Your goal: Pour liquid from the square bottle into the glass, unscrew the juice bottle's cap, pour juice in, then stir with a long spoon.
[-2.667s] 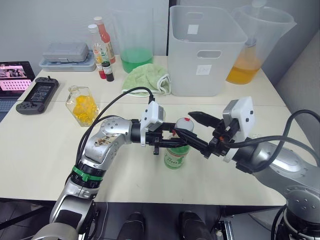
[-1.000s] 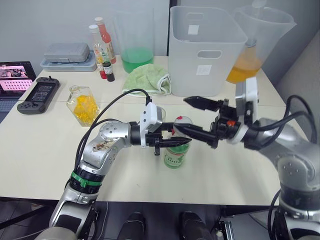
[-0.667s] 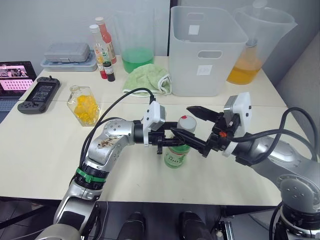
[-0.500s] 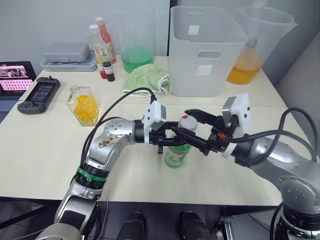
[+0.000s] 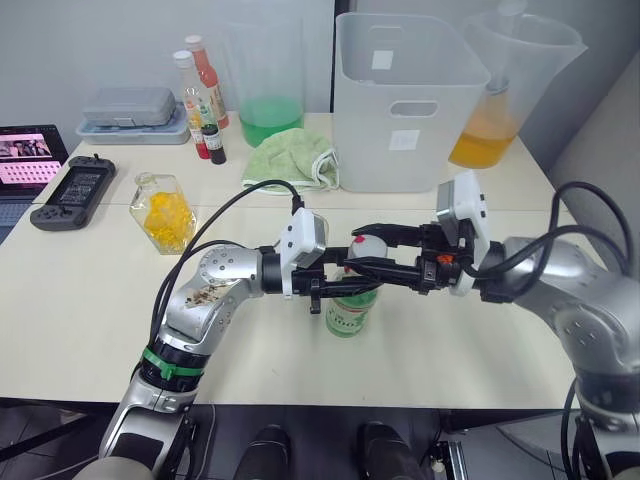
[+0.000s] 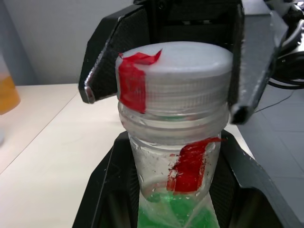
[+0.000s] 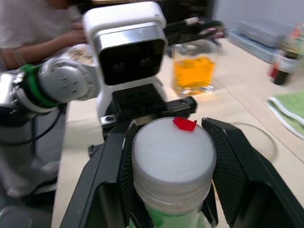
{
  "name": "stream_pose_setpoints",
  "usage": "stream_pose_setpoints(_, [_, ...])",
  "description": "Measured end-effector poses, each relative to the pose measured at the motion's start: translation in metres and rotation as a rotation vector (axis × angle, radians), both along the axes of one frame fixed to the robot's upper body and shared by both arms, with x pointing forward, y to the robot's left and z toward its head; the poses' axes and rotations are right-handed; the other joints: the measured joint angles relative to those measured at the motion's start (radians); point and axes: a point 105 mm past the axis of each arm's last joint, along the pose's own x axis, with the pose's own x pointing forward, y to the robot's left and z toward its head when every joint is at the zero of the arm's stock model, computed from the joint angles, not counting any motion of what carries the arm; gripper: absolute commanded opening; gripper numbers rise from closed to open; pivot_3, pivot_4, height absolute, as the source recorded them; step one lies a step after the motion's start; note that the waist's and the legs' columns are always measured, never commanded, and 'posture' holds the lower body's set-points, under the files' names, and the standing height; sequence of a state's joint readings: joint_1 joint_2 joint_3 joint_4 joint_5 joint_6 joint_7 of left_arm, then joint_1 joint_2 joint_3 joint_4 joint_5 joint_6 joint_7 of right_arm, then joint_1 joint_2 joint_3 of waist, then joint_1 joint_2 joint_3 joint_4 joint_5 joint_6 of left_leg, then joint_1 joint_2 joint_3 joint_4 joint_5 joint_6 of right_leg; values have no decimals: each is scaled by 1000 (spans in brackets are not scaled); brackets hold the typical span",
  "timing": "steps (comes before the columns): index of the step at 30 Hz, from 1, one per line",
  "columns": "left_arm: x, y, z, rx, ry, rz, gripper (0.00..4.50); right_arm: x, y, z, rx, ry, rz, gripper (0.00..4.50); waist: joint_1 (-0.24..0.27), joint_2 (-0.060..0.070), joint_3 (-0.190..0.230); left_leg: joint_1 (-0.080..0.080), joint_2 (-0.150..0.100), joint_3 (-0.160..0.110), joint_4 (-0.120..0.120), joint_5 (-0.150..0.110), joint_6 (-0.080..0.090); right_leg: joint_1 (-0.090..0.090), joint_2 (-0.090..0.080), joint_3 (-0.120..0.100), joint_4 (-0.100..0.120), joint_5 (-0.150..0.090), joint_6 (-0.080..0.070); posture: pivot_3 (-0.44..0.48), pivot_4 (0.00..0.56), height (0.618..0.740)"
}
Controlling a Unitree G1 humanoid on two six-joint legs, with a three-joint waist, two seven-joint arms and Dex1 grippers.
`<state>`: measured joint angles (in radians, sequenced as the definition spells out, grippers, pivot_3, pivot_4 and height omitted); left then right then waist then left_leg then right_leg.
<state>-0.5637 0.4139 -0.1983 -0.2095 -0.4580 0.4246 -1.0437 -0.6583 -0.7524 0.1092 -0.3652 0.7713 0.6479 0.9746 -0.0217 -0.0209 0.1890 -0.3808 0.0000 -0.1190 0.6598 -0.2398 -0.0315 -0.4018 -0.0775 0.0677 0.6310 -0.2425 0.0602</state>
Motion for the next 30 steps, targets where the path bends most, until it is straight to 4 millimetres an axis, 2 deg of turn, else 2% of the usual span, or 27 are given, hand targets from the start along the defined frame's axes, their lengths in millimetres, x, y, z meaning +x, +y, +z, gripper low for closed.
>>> stream_pose_setpoints(5, [-2,2,1,6,-6,23,1517,8,1,2,-82,-45,212,1707,-1,0,0,1,0,0,0,0,0,1,0,0,0,0,0,0,150,740])
stream_pose_setpoints(7, [-3,4,2,16,-11,45,1517,18,3,7,-159,-72,342,1707,-12,0,0,3,1,0,0,0,0,1,0,0,1,1,0,0,150,740])
stream_pose_setpoints(13, [-2,8,1,40,-13,61,1517,25,7,8,-234,-99,441,1707,-23,0,0,9,1,0,-2,0,0,7,1,0,1,0,0,0,150,740])
stream_pose_setpoints(15, [0,8,1,41,-8,62,1517,26,7,8,-240,-94,440,2768,-26,0,0,11,1,0,-2,0,0,8,1,0,1,0,0,0,150,740])
stream_pose_setpoints(20, [-1,8,2,36,-4,49,1517,32,0,-2,-271,-47,392,4406,-24,0,0,9,1,0,-2,0,0,6,0,0,1,1,0,0,150,740])
stream_pose_setpoints(25, [-2,3,5,27,-14,20,1517,16,0,8,-178,-35,378,4458,-16,0,0,-2,1,-1,-1,0,0,-4,0,0,4,1,-1,0,150,740])
stream_pose_setpoints(30, [0,1,4,20,-3,8,1517,0,-12,8,-52,45,233,4458,2,0,0,-3,-1,-1,0,0,0,-4,-1,0,3,1,-1,0,150,740])
